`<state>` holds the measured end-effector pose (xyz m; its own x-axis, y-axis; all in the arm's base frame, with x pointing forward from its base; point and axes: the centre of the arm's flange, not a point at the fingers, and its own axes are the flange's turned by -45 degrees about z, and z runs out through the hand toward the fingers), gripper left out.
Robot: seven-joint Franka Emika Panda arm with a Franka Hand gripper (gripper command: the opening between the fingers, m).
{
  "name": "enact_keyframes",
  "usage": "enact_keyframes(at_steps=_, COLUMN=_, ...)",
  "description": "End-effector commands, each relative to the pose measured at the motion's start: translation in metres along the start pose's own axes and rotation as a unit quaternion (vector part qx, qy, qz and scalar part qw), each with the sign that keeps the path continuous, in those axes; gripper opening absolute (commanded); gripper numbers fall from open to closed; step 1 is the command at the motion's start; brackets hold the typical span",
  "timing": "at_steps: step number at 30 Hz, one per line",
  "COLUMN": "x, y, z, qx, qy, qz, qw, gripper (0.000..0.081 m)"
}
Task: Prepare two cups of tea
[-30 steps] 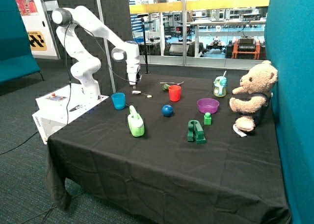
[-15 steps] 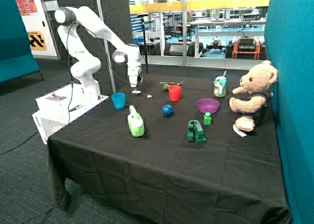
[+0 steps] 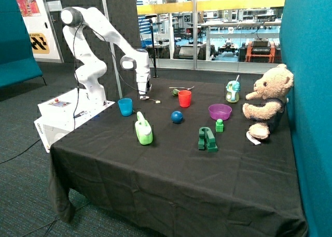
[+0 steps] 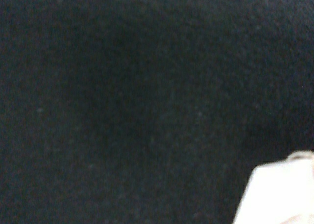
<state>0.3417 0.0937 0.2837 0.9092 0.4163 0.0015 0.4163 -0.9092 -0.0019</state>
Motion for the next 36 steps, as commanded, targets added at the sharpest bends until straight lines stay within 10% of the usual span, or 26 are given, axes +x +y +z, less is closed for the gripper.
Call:
enact_keyframes(at_steps=1, x=0.001, y=0.009, z=0.006, qx=-0.00097, qy=-0.0008, qz=0.002, qw=1.0, gripper=0.0538)
enact_keyframes(at_steps=29, x=-0.002, y=0.003, z=0.018, qx=-0.00096, qy=-0.0008, qz=-0.009, qw=1.0, gripper=0.0417)
enact_keyframes(at_steps=36, x=0.0, y=0.001, z=0.019, qx=-0.00096, qy=-0.0008, qz=-0.012, qw=0.9999, gripper=0.0084)
